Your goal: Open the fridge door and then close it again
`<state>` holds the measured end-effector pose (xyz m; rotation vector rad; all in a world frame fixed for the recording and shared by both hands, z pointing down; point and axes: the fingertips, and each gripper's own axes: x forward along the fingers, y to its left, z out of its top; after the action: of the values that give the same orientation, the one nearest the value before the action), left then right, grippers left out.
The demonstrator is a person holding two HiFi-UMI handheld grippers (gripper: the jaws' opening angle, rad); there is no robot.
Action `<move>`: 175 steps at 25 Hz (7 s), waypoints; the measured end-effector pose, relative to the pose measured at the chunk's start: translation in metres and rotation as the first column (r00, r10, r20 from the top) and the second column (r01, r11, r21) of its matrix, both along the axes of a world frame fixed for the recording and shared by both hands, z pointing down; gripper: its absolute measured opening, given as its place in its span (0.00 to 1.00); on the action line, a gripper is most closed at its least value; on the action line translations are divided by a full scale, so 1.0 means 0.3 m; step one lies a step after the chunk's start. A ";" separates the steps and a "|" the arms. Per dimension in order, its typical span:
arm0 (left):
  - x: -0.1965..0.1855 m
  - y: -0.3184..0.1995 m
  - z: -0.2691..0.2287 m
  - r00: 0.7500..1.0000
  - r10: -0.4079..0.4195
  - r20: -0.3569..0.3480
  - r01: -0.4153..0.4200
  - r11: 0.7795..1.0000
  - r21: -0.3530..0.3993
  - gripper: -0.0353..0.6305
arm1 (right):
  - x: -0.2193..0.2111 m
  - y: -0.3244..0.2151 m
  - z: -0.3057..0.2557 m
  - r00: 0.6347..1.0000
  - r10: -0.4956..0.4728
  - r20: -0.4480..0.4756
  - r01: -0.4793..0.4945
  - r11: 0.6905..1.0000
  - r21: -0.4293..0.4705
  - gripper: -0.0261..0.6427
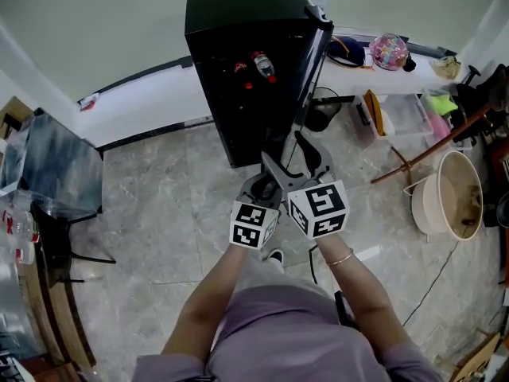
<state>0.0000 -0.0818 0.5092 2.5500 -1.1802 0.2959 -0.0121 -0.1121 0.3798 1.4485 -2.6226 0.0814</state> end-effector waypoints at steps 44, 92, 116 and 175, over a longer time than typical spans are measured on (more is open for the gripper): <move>0.478 0.128 0.012 0.906 0.424 0.011 -0.424 0.906 0.007 0.26 | 0.537 0.139 -0.017 0.949 0.316 -0.021 -0.315 0.948 0.035 0.39; 0.667 -0.319 -0.121 0.926 0.375 -0.050 -0.373 0.927 0.040 0.25 | 1.241 0.067 0.041 0.758 0.647 0.084 -0.647 0.762 -0.031 0.31; 0.601 -0.309 -0.110 0.942 0.335 -0.010 -0.335 0.942 0.036 0.24 | 1.324 -0.070 0.052 0.822 0.558 0.113 -0.555 0.830 -0.060 0.44; -0.070 -0.099 -0.105 0.996 -0.038 -0.074 0.041 0.999 0.033 0.22 | 0.337 0.128 0.049 1.000 -0.013 0.025 0.012 0.999 0.030 0.43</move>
<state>-0.0210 -0.1116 0.4777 2.5399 -1.2168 0.1723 0.0889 -0.0738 0.3945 1.4492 -2.6641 0.0607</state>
